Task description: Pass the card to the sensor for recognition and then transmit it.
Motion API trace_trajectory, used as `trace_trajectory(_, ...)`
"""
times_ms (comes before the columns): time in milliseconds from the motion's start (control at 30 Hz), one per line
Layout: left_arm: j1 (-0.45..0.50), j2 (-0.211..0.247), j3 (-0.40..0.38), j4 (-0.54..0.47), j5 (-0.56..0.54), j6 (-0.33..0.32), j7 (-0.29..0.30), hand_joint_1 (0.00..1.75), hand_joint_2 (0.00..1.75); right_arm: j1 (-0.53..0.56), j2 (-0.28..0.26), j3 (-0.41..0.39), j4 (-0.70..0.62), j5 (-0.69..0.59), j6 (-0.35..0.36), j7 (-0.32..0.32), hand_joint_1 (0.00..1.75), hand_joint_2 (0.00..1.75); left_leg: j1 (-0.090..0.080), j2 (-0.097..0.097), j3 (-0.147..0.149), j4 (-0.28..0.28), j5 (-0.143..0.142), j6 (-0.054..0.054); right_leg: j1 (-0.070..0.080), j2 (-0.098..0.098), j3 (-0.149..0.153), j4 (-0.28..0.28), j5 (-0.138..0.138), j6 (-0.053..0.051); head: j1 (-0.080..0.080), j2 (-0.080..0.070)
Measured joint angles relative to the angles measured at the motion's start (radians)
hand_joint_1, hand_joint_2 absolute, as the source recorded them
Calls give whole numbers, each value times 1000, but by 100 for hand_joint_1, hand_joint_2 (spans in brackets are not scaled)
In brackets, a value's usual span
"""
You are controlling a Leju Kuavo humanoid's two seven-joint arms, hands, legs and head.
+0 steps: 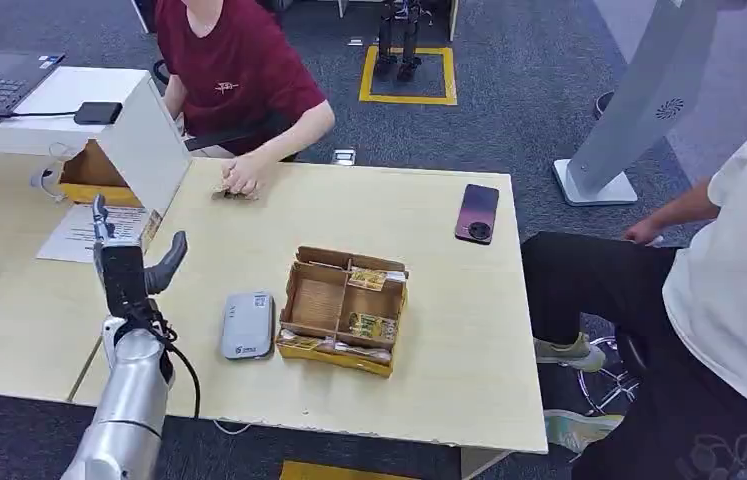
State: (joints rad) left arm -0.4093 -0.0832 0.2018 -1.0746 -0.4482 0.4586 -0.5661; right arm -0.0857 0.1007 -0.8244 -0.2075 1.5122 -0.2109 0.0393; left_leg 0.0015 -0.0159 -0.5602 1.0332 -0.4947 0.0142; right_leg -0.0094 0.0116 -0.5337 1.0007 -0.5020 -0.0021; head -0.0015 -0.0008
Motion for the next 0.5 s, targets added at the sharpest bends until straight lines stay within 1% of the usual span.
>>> trace_trajectory(33, 7, 0, -2, -8, -1, -6, 0, 0, 175, 0, 0, 0, 0, 0, -2, -3, 0, 175, 0, 0, 0, 0, 0, 0, 0, 0, 0, 0, 0, 0, 0, 0)
trace_trajectory(100, 33, 0, -12, -30, -3, -38, -1, 0, 175, 0, 0, -3, 0, -2, -6, -3, 0, 175, 0, 0, 0, 0, 0, 0, 0, 0, 0, 0, 0, 0, 0, 0)
trace_trajectory(167, 81, 0, -40, -78, -5, -118, -13, 0, 175, 0, 0, -7, 0, -3, -6, -1, 0, 175, 0, 1, 0, 0, 0, 0, 0, 1, 0, 0, 0, 0, 0, 0)
trace_trajectory(200, 120, 0, -65, -120, -10, -173, -25, 0, 175, 1, 0, -10, 0, -3, -6, 0, 0, 175, 0, 1, 0, 0, -1, 0, 0, 2, 0, 0, 0, 0, 0, 0)
trace_trajectory(233, 158, 1, -89, -154, -14, -210, -34, 0, 175, 2, 0, -14, 0, -4, -6, 3, 0, 175, 0, 1, 0, 0, -1, 1, 0, 2, -1, 0, 0, 0, 0, 0)
trace_trajectory(300, 230, 3, -145, -228, -34, -253, -55, 0, 175, 4, 0, -25, 0, -5, -8, 2, 0, 175, 0, 1, -1, 0, -1, 1, 0, 2, -1, -1, -1, 0, 0, 0)
trace_trajectory(400, 338, 13, -241, -335, -107, -273, -84, 0, 175, 6, 0, -38, 0, -7, -11, -4, 0, 175, 0, 1, -2, 0, -2, 1, 0, 2, -2, -1, -1, 1, 0, 0)
trace_trajectory(467, 390, 24, -313, -386, -186, -258, -88, 0, 175, 6, 0, -47, 0, -8, -13, -6, 0, 175, 0, 1, -2, 0, -2, 2, 0, 2, -2, -1, -1, 1, 0, 0)
trace_trajectory(500, 411, 33, -354, -407, -229, -240, -88, 0, 175, 6, 0, -50, 0, -8, -14, -7, 0, 175, 0, 1, -2, 0, -2, 2, 0, 1, -2, -1, -1, 1, 0, 0)
